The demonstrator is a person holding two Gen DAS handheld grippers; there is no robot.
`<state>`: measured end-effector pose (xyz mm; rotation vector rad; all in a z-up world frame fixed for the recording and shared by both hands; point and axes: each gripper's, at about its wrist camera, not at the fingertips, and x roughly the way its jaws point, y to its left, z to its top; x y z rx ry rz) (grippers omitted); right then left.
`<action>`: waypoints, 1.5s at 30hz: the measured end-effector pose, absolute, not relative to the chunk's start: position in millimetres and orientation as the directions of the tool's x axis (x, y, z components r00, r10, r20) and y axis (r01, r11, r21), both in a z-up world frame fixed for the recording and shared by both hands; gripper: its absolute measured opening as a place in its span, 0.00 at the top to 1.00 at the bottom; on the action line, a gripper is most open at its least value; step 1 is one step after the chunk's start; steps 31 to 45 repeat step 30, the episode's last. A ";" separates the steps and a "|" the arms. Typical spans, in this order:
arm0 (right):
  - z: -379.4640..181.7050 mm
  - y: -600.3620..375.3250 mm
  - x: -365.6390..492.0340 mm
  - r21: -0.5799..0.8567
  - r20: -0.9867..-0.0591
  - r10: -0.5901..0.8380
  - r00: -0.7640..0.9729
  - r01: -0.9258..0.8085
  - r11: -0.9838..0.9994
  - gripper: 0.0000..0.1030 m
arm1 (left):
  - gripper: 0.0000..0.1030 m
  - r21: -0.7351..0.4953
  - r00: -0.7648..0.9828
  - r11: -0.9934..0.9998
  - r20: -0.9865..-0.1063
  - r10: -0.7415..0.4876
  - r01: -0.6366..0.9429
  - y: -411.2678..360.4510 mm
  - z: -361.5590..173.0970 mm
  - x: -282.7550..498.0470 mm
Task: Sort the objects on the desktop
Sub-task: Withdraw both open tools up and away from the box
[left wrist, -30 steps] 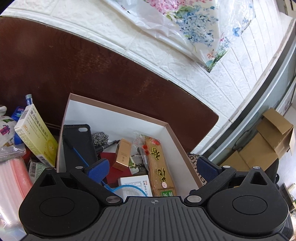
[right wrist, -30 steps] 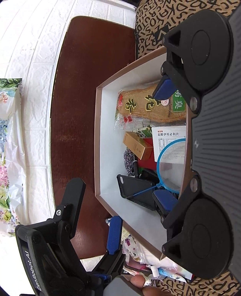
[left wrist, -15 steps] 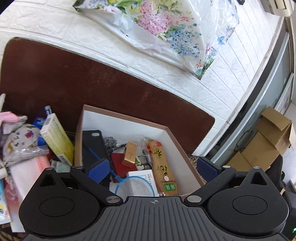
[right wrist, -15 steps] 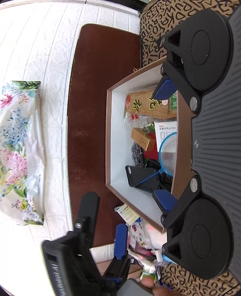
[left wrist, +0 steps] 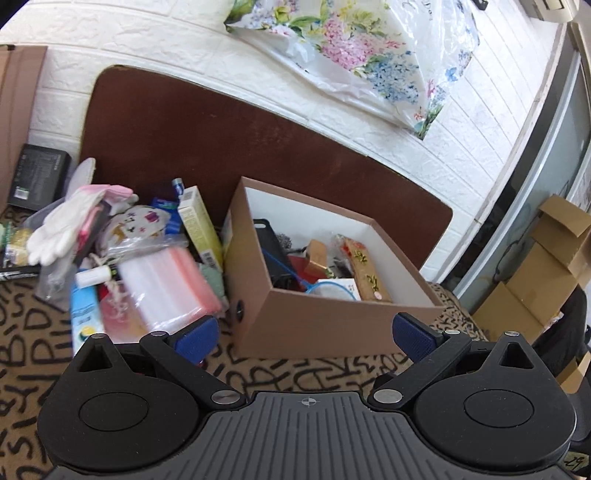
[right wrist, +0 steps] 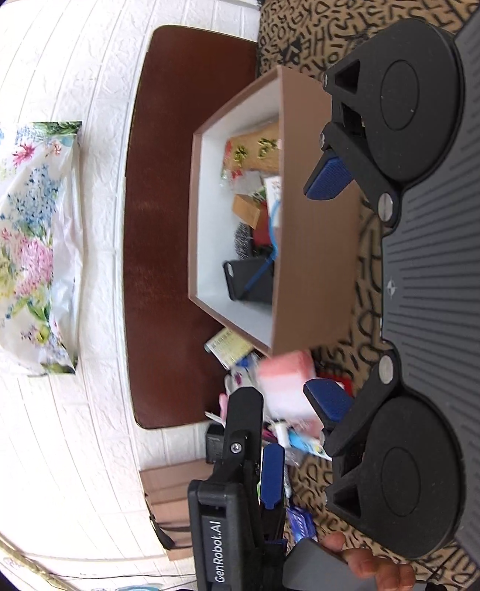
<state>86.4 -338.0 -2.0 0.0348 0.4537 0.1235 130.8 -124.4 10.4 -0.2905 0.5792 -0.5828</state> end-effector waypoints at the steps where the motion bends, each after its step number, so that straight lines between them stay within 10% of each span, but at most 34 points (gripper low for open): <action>1: -2.9 -335.1 80.7 0.063 -0.439 0.125 0.890 -0.108 0.992 0.01 | 0.00 -0.409 0.687 0.802 -0.425 -0.590 0.435 -121.9 10.3 124.1; 25: 8.7 -344.7 1.8 0.045 -0.431 -0.012 0.902 0.035 0.998 0.01 | 0.00 -0.130 0.772 0.896 -0.465 -0.433 0.425 -155.9 17.6 47.5; 45: 8.1 -343.6 2.2 0.051 -0.434 -0.011 0.901 0.037 0.998 0.01 | 0.00 -0.166 0.755 0.887 -0.472 -0.454 0.430 -154.4 17.7 47.9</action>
